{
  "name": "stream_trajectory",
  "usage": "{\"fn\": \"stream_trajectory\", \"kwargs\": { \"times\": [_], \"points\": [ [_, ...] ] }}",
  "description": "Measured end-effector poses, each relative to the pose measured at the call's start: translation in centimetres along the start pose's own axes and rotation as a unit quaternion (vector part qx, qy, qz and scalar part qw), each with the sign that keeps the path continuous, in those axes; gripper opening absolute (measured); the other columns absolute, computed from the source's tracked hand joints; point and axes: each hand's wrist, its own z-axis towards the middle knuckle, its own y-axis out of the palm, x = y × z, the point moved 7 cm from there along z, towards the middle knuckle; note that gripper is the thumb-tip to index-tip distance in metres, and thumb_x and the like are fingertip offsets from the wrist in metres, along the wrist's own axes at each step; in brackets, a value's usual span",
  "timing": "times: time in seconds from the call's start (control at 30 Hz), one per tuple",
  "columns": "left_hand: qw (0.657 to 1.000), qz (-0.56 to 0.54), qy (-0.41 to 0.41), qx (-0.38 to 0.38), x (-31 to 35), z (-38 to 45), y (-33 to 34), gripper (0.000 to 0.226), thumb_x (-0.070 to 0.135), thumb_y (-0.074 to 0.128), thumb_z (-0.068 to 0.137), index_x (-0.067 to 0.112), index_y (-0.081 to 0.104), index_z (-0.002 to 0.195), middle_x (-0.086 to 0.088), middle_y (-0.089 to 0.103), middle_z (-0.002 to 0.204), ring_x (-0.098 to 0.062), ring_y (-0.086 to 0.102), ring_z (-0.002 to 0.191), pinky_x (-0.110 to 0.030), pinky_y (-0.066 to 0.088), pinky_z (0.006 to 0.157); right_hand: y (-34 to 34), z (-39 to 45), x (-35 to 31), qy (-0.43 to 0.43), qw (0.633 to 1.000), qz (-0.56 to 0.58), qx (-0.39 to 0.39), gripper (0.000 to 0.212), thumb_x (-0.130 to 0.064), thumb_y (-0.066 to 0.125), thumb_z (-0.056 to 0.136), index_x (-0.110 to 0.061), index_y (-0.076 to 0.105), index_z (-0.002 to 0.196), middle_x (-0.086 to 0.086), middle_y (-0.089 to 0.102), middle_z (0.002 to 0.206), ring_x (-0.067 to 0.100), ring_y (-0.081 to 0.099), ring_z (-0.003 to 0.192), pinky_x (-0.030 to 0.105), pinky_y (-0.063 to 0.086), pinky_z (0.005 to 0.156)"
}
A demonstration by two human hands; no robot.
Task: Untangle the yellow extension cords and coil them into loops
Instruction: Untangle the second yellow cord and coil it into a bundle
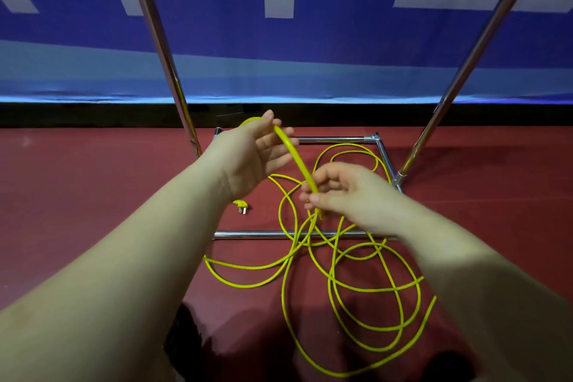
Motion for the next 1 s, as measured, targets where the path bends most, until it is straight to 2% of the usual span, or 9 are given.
{"fn": "stream_trajectory", "kwargs": {
  "times": [0.1, 0.17, 0.23, 0.37, 0.57, 0.7, 0.77, 0.87, 1.0],
  "points": [
    [0.977, 0.211, -0.018, -0.024, -1.3, -0.4, 0.3, 0.021, 0.027, 0.046, 0.097, 0.014, 0.062, 0.103, -0.003, 0.071, 0.09, -0.019, 0.066, 0.087, -0.029, 0.051, 0.077, -1.8, -0.2, -0.9, 0.016, 0.995, 0.092, 0.045, 0.014, -0.009, 0.054, 0.09, -0.022, 0.059, 0.09, -0.007, 0.07, 0.083, 0.006, 0.067, 0.078, 0.026, 0.054, 0.065],
    [0.898, 0.435, 0.01, -0.062, -2.3, -0.8, 0.9, 0.02, 0.016, 0.051, 0.094, 0.016, 0.063, 0.11, -0.005, 0.068, 0.104, -0.014, 0.061, 0.085, -0.021, 0.047, 0.073, -2.8, -0.2, -1.2, 0.022, 0.975, 0.214, 0.063, 0.015, -0.008, 0.05, 0.092, -0.02, 0.059, 0.092, -0.009, 0.07, 0.076, 0.004, 0.068, 0.072, 0.028, 0.058, 0.06],
    [0.836, 0.533, 0.002, -0.13, -3.9, -1.4, 1.6, 0.026, 0.005, 0.05, 0.09, 0.018, 0.065, 0.107, -0.005, 0.067, 0.104, -0.01, 0.056, 0.083, -0.019, 0.046, 0.078, -3.5, -0.2, -1.3, 0.028, 0.939, 0.333, 0.086, 0.013, -0.01, 0.047, 0.092, -0.017, 0.058, 0.09, -0.009, 0.068, 0.07, 0.004, 0.068, 0.067, 0.029, 0.057, 0.054],
    [0.879, 0.443, -0.053, -0.165, -4.6, -2.1, 2.5, 0.019, 0.005, 0.049, 0.089, 0.014, 0.066, 0.093, -0.018, 0.067, 0.106, -0.024, 0.057, 0.098, -0.039, 0.043, 0.1, -4.9, 0.1, -0.4, 0.04, 0.876, 0.452, 0.162, 0.011, -0.012, 0.047, 0.093, -0.014, 0.056, 0.087, -0.007, 0.068, 0.063, 0.005, 0.068, 0.062, 0.024, 0.053, 0.046],
    [0.932, 0.323, -0.067, -0.152, -4.0, -1.7, 2.2, 0.02, 0.011, 0.043, 0.095, 0.009, 0.061, 0.088, -0.008, 0.069, 0.081, -0.024, 0.067, 0.083, -0.043, 0.05, 0.095, -7.1, 0.1, 0.7, 0.045, 0.815, 0.537, 0.215, 0.011, -0.01, 0.048, 0.094, -0.008, 0.054, 0.086, 0.005, 0.068, 0.078, 0.015, 0.071, 0.068, 0.03, 0.058, 0.057],
    [0.924, 0.337, -0.029, -0.178, -3.6, -1.9, 2.7, 0.011, 0.011, 0.048, 0.096, 0.015, 0.056, 0.089, -0.001, 0.067, 0.081, -0.017, 0.066, 0.079, -0.035, 0.053, 0.082, -6.4, -0.2, 0.7, 0.076, 0.853, 0.48, 0.19, 0.013, -0.019, 0.052, 0.092, -0.012, 0.053, 0.08, 0.008, 0.062, 0.089, 0.022, 0.066, 0.087, 0.038, 0.059, 0.07],
    [0.935, 0.311, -0.006, -0.169, -3.1, -1.7, 2.7, 0.011, 0.011, 0.048, 0.096, 0.015, 0.056, 0.09, 0.001, 0.068, 0.076, -0.013, 0.068, 0.073, -0.03, 0.055, 0.071, -5.0, -0.3, 0.7, 0.106, 0.909, 0.373, 0.153, 0.008, -0.023, 0.054, 0.089, -0.016, 0.057, 0.087, 0.008, 0.063, 0.104, 0.022, 0.062, 0.099, 0.043, 0.055, 0.082],
    [0.969, 0.213, 0.019, -0.121, -2.0, -1.4, 2.5, 0.013, 0.011, 0.046, 0.096, 0.013, 0.055, 0.087, 0.0, 0.067, 0.074, -0.009, 0.067, 0.063, -0.026, 0.056, 0.057, -1.6, -0.7, 1.2, 0.137, 0.979, 0.151, 0.021, 0.027, -0.031, 0.059, 0.085, -0.018, 0.059, 0.109, -0.002, 0.068, 0.106, 0.018, 0.06, 0.108, 0.043, 0.045, 0.097],
    [0.995, 0.076, 0.049, -0.048, -0.4, -0.7, 1.3, 0.014, 0.008, 0.045, 0.096, 0.012, 0.055, 0.087, 0.003, 0.069, 0.068, -0.008, 0.068, 0.061, -0.023, 0.057, 0.054, 1.2, -1.3, 0.9, 0.123, 0.988, 0.028, -0.089, 0.008, -0.017, 0.054, 0.092, -0.021, 0.061, 0.094, -0.003, 0.069, 0.09, 0.01, 0.066, 0.085, 0.025, 0.052, 0.077]
  ]
}}
